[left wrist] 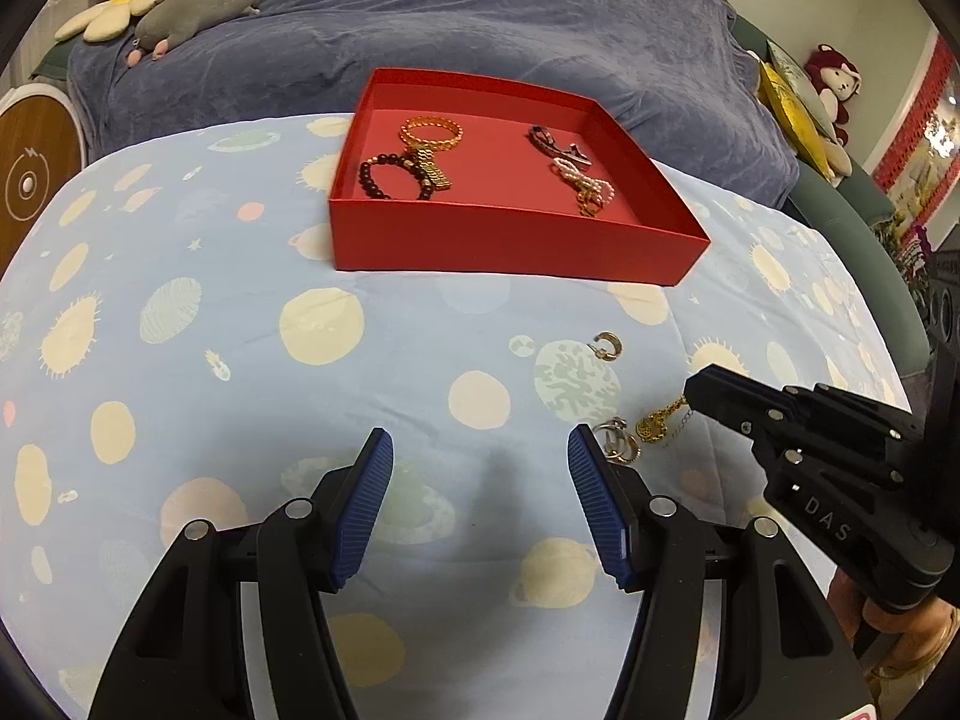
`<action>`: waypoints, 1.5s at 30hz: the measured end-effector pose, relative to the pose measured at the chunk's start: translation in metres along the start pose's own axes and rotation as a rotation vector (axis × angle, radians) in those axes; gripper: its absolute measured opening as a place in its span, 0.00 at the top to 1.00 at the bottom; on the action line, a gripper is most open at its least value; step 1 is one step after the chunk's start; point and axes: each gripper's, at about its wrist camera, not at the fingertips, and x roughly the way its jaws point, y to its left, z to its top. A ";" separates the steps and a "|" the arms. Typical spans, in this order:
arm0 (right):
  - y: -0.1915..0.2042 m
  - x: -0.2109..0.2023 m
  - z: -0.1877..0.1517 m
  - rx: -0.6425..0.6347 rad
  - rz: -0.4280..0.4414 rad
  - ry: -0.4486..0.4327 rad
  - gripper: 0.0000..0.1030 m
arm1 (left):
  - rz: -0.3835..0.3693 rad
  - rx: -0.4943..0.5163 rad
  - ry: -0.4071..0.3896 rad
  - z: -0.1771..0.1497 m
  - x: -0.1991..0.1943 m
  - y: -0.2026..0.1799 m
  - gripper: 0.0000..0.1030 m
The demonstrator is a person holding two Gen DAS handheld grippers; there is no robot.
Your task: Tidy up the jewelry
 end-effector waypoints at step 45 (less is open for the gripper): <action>-0.032 -0.029 0.003 0.075 -0.009 -0.047 0.94 | -0.062 0.086 0.016 -0.003 0.043 -0.045 0.82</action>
